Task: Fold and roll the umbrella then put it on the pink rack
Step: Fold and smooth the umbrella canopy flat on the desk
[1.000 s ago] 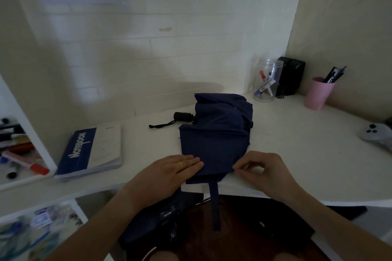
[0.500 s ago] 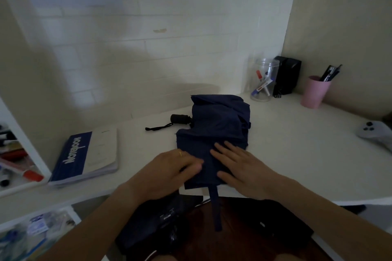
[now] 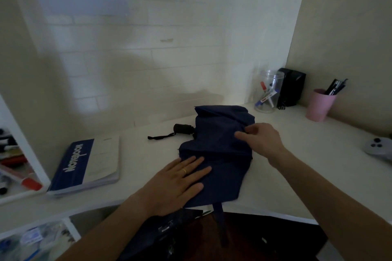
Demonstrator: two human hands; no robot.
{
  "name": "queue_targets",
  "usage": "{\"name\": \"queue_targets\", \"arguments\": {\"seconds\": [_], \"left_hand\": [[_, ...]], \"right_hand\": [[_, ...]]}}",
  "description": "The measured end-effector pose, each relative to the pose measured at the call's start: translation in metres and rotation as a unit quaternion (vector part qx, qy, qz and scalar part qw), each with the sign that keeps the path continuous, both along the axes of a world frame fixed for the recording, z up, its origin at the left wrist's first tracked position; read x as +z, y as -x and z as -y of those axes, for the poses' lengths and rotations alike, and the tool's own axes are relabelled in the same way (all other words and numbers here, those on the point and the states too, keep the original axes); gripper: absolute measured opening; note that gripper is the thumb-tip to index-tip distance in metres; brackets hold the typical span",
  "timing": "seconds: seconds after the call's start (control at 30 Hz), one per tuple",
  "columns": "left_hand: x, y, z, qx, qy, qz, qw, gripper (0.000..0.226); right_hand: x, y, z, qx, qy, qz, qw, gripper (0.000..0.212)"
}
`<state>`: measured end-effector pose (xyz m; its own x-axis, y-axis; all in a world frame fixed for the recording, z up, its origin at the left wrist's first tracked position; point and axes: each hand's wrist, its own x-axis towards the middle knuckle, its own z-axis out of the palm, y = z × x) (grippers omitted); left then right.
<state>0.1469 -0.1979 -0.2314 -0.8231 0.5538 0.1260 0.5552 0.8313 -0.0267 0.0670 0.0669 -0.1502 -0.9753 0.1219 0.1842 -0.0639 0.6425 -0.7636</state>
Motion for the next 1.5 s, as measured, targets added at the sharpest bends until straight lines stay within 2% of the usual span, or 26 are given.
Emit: {"name": "queue_targets", "arguments": {"seconds": [0.03,0.1,0.17,0.23,0.33,0.43,0.6,0.67,0.7,0.73,0.77,0.83,0.87,0.9,0.93,1.0,1.07,1.17,1.3,1.5], "left_hand": [[0.000,0.000,0.000,-0.001,0.000,0.000,1.000,0.053],[0.000,0.000,0.000,-0.001,-0.002,0.004,1.000,0.052],[0.001,0.000,0.000,0.001,-0.008,0.010,1.000,0.052],[0.001,-0.002,0.000,-0.001,-0.020,0.010,1.000,0.052],[0.002,-0.003,-0.001,0.002,-0.035,0.009,0.999,0.052],[-0.001,-0.004,0.002,-0.012,-0.058,-0.027,0.998,0.051],[-0.002,-0.013,0.003,-0.023,-0.189,-0.073,0.979,0.043],[-0.002,-0.021,0.004,0.022,-0.263,-0.094,0.960,0.031],[0.002,-0.026,0.003,0.055,-0.333,-0.085,0.937,0.021],[0.008,-0.030,0.000,0.089,-0.430,-0.057,0.896,0.015],[0.017,-0.033,-0.005,0.125,-0.536,-0.017,0.835,0.013],[0.037,-0.028,-0.015,0.209,-0.687,0.088,0.690,0.033],[0.044,-0.024,-0.018,0.239,-0.716,0.144,0.640,0.044],[0.050,-0.020,-0.021,0.254,-0.719,0.182,0.620,0.051],[0.052,-0.018,-0.022,0.256,-0.705,0.199,0.631,0.055],[0.050,-0.018,-0.024,0.240,-0.664,0.193,0.682,0.051],[0.046,-0.020,-0.023,0.220,-0.652,0.184,0.702,0.039],[0.040,-0.020,-0.021,0.187,-0.675,0.187,0.689,0.030],[0.038,-0.019,-0.025,0.157,-0.689,0.185,0.683,0.038],[0.040,-0.019,-0.030,0.166,-0.677,0.189,0.691,0.028]], "right_hand": [[0.003,0.009,0.004,0.012,0.056,0.043,0.997,0.026],[0.010,0.020,0.008,0.028,0.161,0.066,0.984,0.023],[0.019,0.013,0.009,0.056,0.228,0.039,0.971,0.016],[0.026,-0.004,0.007,0.109,0.254,0.006,0.961,0.020],[0.018,-0.039,0.003,0.176,0.208,-0.047,0.961,0.032],[-0.008,-0.069,0.000,0.191,0.142,-0.086,0.968,0.036],[-0.052,-0.091,-0.002,0.201,0.040,-0.113,0.972,0.043],[-0.058,-0.092,-0.003,0.203,0.037,-0.130,0.970,0.043],[-0.059,-0.092,-0.004,0.202,0.039,-0.141,0.969,0.043],[-0.059,-0.092,-0.004,0.201,0.039,-0.152,0.967,0.044],[-0.059,-0.092,-0.004,0.200,0.038,-0.161,0.966,0.045],[-0.057,-0.093,-0.004,0.203,0.036,-0.170,0.964,0.046],[-0.055,-0.093,-0.004,0.204,0.035,-0.169,0.964,0.047],[-0.054,-0.092,-0.005,0.207,0.034,-0.167,0.963,0.048],[-0.053,-0.093,-0.005,0.209,0.038,-0.164,0.963,0.048],[-0.052,-0.094,-0.006,0.188,0.079,-0.150,0.967,0.048],[-0.049,-0.096,-0.005,0.104,0.170,-0.117,0.973,0.039],[-0.043,-0.094,-0.005,0.022,0.301,-0.032,0.953,0.021],[-0.041,-0.092,0.002,0.062,0.310,0.065,0.946,0.018],[-0.036,-0.098,0.001,0.106,0.373,0.089,0.918,0.021]]}}
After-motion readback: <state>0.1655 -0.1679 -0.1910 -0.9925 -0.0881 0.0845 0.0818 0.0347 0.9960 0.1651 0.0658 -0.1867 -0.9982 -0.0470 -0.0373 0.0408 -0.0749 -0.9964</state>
